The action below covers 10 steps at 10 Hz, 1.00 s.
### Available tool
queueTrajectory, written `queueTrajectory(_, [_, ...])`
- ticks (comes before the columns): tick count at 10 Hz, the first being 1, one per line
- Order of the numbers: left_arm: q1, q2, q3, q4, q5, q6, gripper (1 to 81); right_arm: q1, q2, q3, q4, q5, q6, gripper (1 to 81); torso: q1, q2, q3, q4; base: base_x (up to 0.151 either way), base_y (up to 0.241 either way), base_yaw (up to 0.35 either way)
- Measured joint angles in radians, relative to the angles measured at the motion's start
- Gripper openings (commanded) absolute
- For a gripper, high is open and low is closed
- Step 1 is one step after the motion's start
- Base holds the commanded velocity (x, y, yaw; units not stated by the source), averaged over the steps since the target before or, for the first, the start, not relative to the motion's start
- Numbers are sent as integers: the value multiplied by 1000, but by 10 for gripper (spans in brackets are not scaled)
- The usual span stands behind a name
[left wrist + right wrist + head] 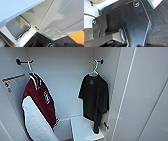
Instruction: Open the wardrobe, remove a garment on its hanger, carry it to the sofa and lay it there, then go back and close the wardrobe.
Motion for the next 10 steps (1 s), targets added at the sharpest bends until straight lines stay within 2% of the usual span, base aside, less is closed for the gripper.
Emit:
queueTrajectory(4, [-161, -10, 95, 0, 86, -84, 811, 0, 0, 0, 0, 1, 0, 811, 0, 0, 0, 0, 0, 0, 0])
queueTrajectory(8, [-289, -11, 166, 0, 116, -161, 811, 0, 0, -1, 0, 9, 0, 811, 1, 1, 0, 0, 0, 0, 0])
queueTrajectory(10, [-395, -11, 180, 0, 132, -200, 811, 5, 0, -1, 0, 9, 0, 811, 1, 1, -20, 0, 0, 0, 0])
